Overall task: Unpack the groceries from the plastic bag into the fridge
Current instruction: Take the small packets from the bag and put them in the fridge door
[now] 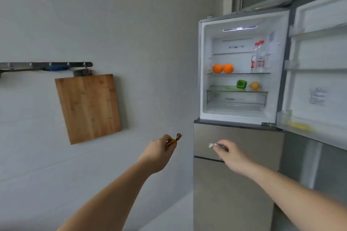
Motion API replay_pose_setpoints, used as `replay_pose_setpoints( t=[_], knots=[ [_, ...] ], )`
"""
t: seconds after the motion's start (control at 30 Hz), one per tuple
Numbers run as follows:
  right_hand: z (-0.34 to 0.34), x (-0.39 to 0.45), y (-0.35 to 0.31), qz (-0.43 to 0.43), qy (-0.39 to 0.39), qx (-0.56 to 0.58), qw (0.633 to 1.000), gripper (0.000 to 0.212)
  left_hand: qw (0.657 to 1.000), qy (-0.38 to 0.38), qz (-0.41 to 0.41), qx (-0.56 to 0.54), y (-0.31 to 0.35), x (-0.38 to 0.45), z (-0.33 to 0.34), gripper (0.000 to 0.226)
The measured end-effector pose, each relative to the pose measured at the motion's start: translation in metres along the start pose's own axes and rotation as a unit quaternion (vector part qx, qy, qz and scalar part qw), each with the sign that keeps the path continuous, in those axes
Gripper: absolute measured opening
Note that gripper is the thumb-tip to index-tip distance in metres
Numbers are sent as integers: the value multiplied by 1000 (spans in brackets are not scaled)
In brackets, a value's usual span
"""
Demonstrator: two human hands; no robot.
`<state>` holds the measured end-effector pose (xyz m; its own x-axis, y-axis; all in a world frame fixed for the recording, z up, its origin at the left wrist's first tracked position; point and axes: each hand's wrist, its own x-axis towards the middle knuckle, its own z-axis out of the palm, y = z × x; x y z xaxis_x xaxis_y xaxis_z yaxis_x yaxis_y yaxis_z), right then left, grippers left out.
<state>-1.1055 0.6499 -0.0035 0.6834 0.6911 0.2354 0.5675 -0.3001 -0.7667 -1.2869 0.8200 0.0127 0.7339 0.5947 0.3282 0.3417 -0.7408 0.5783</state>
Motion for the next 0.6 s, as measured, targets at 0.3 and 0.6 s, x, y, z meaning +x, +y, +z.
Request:
replay_pose_setpoints(
  t=[0.3,0.6],
  knots=[
    [-44,75,10,76,105,-72,989,23,985,-92,119,-87,-6,152,64,19],
    [-74,121,61,138,150,-93,975,22,966,-136,195,-105,22,241,146,15]
  ],
)
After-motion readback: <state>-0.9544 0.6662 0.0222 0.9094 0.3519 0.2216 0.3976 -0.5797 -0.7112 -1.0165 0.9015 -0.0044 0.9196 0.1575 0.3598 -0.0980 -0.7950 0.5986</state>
